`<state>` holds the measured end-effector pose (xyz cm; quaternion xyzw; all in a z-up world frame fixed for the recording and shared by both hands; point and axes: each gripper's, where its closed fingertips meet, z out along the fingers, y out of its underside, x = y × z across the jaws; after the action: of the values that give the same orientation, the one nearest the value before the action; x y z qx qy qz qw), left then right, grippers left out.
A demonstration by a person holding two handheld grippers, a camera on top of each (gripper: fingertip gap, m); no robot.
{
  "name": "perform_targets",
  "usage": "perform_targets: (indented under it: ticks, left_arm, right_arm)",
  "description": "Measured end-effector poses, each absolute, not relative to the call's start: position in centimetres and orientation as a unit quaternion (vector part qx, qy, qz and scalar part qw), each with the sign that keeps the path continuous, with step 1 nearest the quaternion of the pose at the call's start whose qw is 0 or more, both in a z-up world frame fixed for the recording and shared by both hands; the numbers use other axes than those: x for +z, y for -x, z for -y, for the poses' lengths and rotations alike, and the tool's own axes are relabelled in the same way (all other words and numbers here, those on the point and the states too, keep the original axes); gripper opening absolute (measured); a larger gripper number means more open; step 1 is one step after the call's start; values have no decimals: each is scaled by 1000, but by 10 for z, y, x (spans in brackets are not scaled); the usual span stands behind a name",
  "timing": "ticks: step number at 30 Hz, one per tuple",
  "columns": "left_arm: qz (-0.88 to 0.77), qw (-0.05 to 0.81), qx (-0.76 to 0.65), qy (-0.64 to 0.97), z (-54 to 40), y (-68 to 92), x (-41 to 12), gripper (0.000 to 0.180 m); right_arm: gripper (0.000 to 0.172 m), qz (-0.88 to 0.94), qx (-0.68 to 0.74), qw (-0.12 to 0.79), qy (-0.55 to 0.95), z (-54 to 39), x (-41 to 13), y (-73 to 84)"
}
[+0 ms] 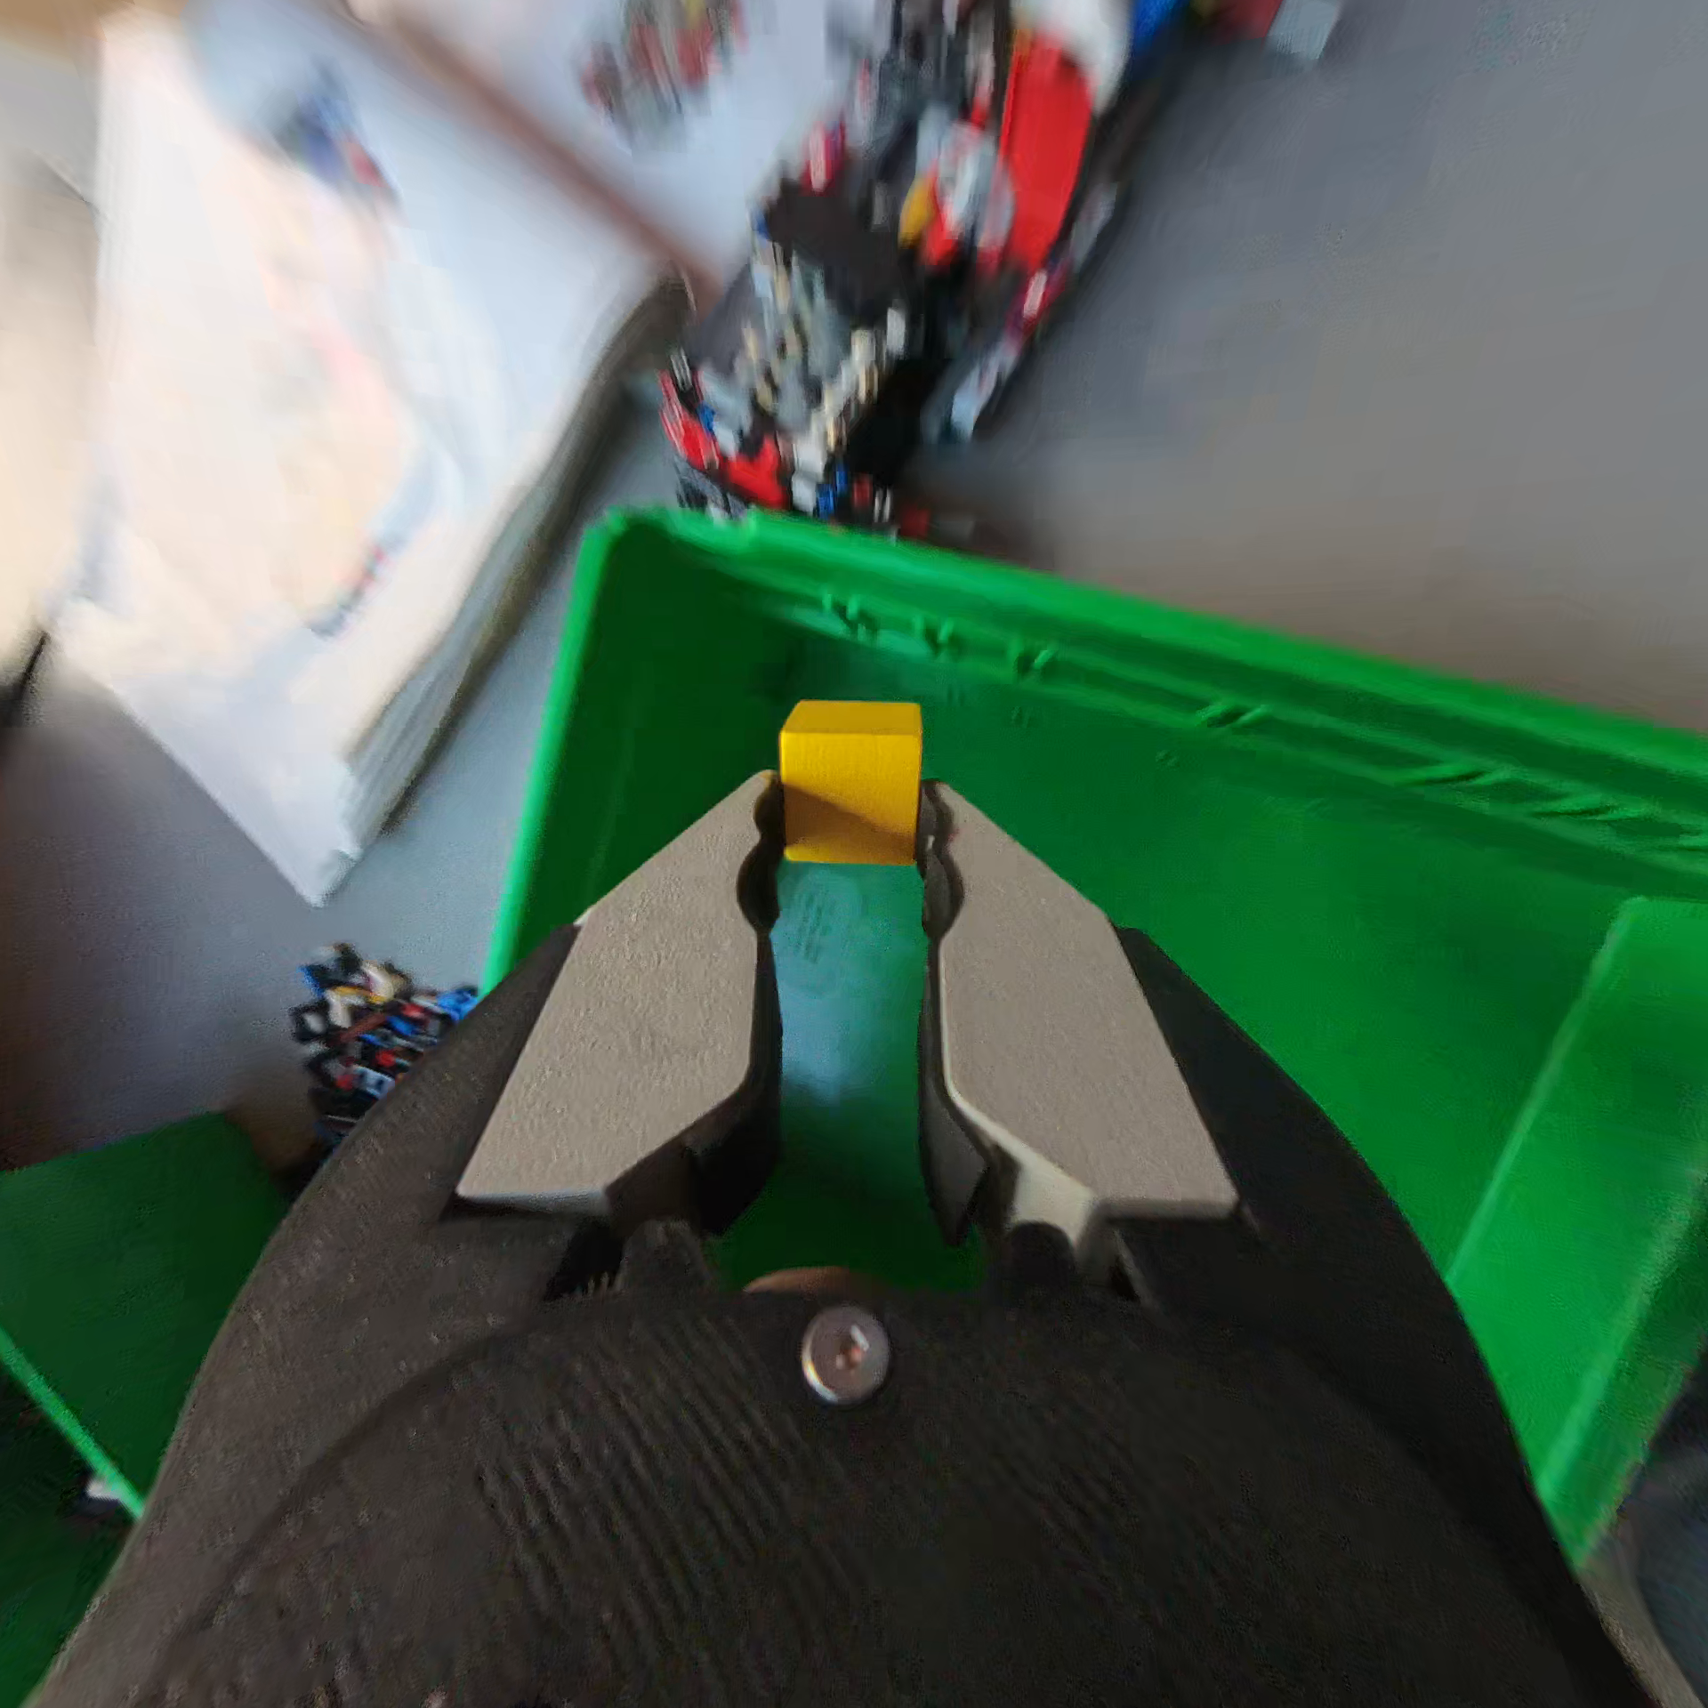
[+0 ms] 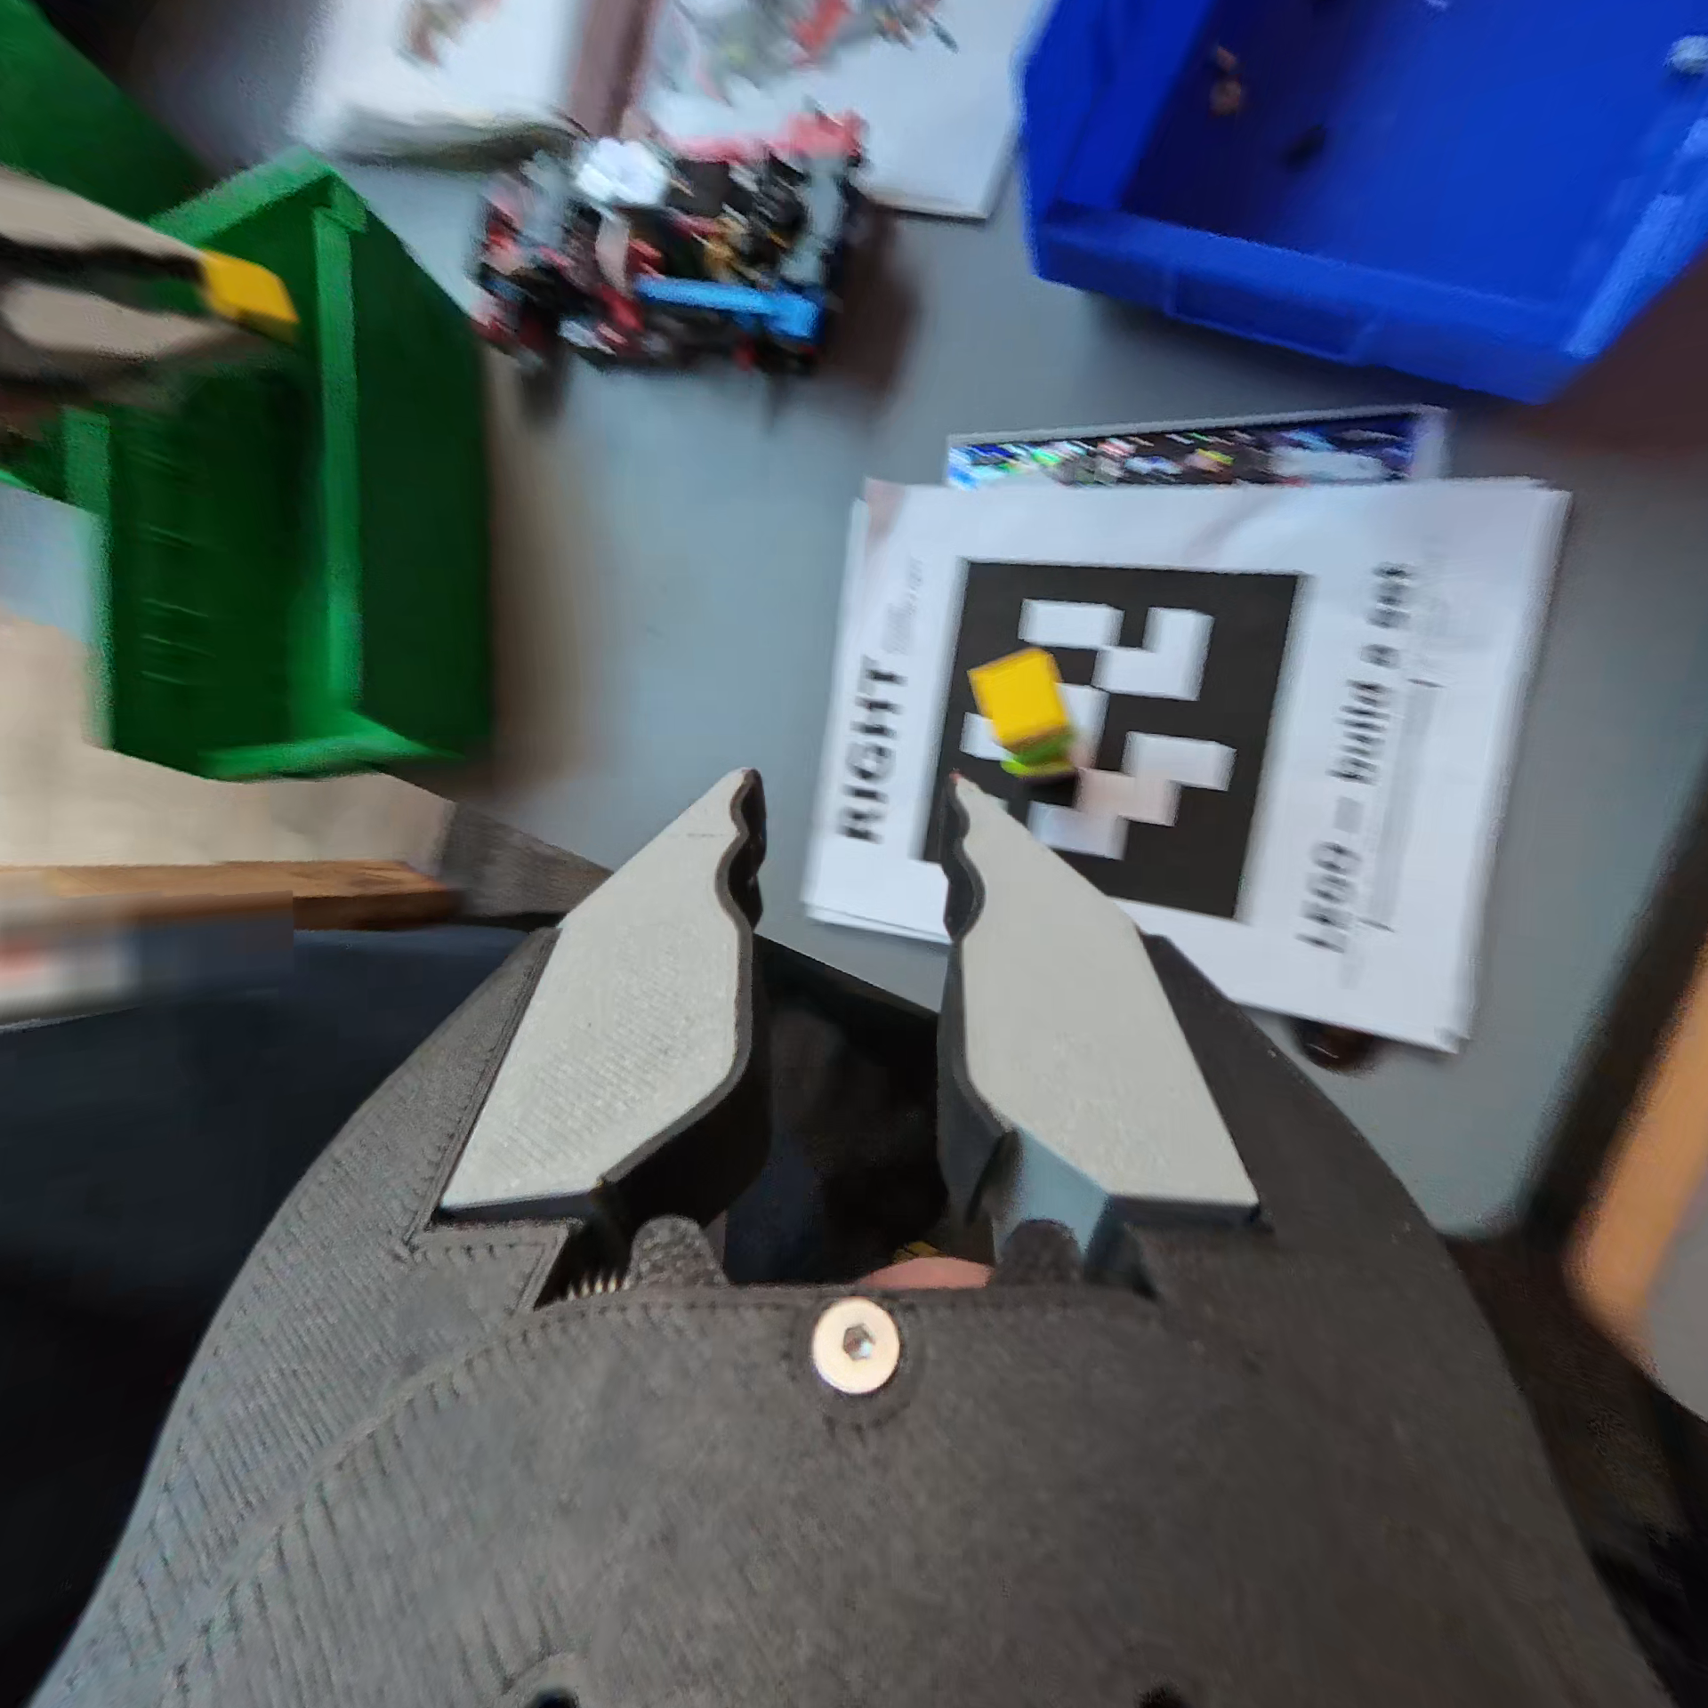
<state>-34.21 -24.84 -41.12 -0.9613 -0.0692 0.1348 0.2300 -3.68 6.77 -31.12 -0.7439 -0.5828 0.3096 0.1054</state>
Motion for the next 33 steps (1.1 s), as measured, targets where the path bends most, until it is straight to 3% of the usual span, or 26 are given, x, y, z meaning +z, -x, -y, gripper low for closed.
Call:
perform_targets:
  ticks: [4,8,14,22,25,27,29,33]
  left_arm:
    - [-17,455,64,888,187,253,-297,26]
    - [-89,564,-18,820,143,169,-214,27]
    - [-153,612,-30,775,118,115,-155,27]
    - [-166,607,-10,777,106,91,-158,26]
    - [-150,581,-28,799,103,91,-174,26]
    - [-139,564,-38,813,104,94,-184,28]
    - [-125,547,-40,826,108,99,-194,28]
    - [-87,511,-57,853,117,107,-217,29]
  right_arm:
    - [32,541,483,0,689,4,-267,78]
    - [34,509,622,-159,574,82,-206,105]
    - [36,478,689,-289,462,125,-160,105]
    - [27,418,709,-359,440,131,-147,101]
    - [26,433,686,-341,474,126,-161,102]
    - [26,482,653,-281,513,110,-179,104]
    - [26,549,584,-175,572,71,-207,109]
    - [26,668,316,82,669,-66,-290,100]
